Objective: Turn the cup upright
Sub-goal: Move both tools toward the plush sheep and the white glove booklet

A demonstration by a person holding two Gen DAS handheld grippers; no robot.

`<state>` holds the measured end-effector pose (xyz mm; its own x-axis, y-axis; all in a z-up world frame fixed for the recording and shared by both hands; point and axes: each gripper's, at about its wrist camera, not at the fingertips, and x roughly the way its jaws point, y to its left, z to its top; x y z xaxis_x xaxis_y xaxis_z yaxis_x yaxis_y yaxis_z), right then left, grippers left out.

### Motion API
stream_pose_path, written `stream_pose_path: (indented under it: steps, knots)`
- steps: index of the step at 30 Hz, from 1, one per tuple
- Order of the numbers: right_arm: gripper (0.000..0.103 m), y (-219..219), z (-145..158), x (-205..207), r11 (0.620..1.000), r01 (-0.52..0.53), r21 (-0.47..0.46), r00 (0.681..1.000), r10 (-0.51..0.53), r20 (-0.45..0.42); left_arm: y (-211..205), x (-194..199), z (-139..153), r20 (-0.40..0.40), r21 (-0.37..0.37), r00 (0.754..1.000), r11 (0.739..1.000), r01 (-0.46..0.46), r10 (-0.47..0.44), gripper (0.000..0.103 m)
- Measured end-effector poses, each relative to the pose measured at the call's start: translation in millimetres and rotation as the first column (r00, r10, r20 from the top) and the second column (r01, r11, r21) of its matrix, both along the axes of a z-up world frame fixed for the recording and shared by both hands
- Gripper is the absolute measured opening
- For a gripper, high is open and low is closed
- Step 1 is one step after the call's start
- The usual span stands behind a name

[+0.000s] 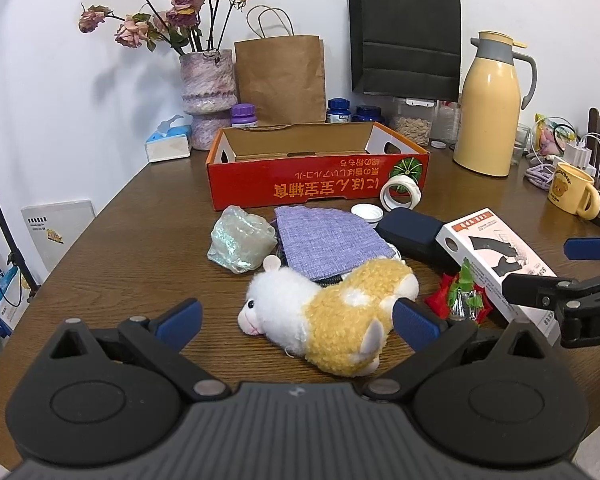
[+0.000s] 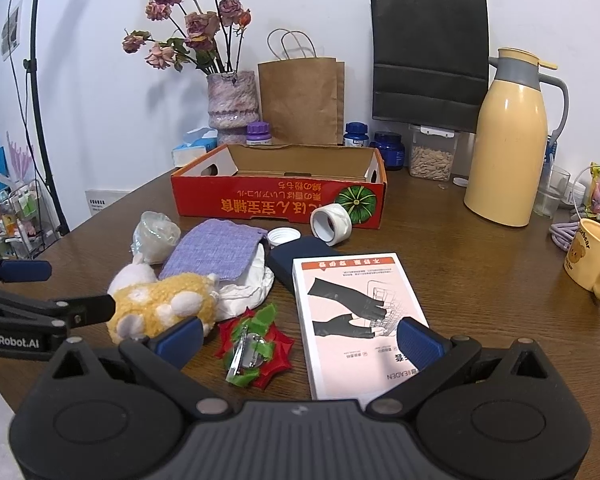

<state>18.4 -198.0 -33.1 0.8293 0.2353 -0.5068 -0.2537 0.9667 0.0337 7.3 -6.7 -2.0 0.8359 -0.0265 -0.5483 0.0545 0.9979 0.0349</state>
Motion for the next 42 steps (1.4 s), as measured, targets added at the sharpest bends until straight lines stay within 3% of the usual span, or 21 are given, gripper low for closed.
stream_pose_path:
  steps: [42]
  knots:
    - [0.103, 1.4, -0.3, 2.1, 1.0, -0.002, -0.009, 1.0, 0.002, -0.004, 4.8, 1.0, -4.0, -0.005, -0.014, 1.0, 1.0, -0.004, 0.004, 0.103]
